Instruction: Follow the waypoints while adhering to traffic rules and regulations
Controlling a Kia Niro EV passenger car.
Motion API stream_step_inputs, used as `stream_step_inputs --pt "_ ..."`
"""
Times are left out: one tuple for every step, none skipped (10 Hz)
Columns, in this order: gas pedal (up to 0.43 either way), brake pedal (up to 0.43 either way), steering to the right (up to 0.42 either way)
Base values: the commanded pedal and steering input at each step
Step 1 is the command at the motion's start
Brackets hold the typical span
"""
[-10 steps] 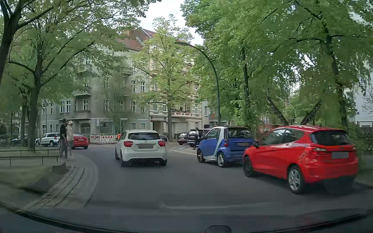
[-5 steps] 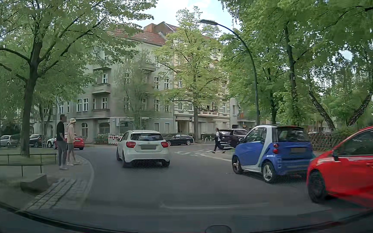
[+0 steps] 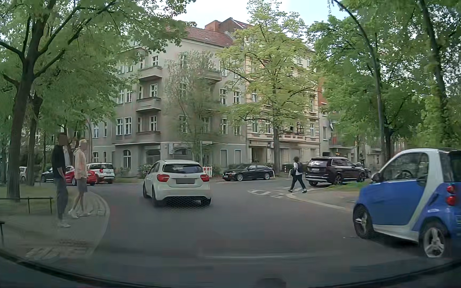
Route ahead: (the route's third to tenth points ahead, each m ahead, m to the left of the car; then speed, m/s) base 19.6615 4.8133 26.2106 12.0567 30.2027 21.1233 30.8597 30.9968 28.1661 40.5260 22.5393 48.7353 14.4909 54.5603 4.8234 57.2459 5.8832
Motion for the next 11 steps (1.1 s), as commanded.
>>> stream_step_inputs --pt "0.000 0.018 -0.147" --pt "0.020 0.018 -0.147" --pt "0.067 0.018 -0.148" --pt "0.110 0.018 -0.148" --pt "0.138 0.018 -0.150" --pt "0.150 0.018 -0.155" --pt "0.150 0.018 -0.162" --pt "0.150 0.018 -0.165" --pt "0.150 0.018 -0.165" --pt "0.150 0.018 -0.165" --pt "0.150 0.018 -0.163"
